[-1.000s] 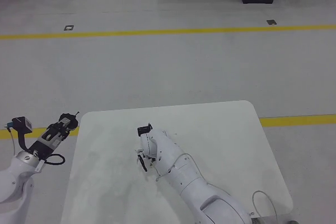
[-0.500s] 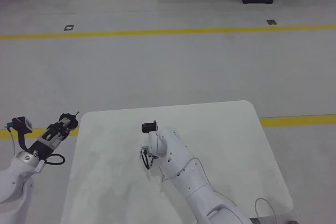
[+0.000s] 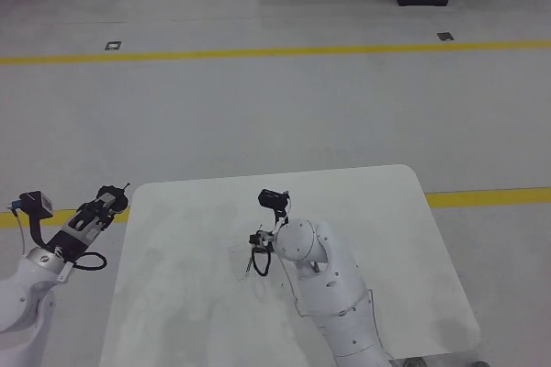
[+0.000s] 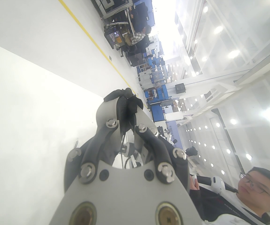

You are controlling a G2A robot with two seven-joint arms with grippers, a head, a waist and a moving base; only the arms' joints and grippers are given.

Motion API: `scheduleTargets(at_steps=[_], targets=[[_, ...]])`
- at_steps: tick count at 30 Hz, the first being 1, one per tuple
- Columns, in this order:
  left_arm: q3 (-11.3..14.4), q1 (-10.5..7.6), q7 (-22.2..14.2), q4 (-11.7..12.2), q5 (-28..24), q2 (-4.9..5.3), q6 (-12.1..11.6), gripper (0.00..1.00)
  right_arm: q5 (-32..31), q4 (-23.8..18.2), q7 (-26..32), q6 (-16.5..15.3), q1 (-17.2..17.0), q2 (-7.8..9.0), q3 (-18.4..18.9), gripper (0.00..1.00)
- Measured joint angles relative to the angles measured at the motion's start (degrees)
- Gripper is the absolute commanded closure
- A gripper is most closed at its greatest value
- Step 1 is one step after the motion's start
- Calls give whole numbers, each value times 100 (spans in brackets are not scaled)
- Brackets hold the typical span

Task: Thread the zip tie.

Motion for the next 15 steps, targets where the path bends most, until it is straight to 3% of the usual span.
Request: scheduleTargets(at_steps=[5,8,15], targets=[[0,0,0,0,0,0,0,100,509,-678,-258,-573,-437,148,296,100],[0,0,0,0,0,0,0,100,760,-818,-329,-815,-543,190,437,100],[0,0,0,0,0,0,0,100,768,-819,-329,-814,-542,192,439,100]])
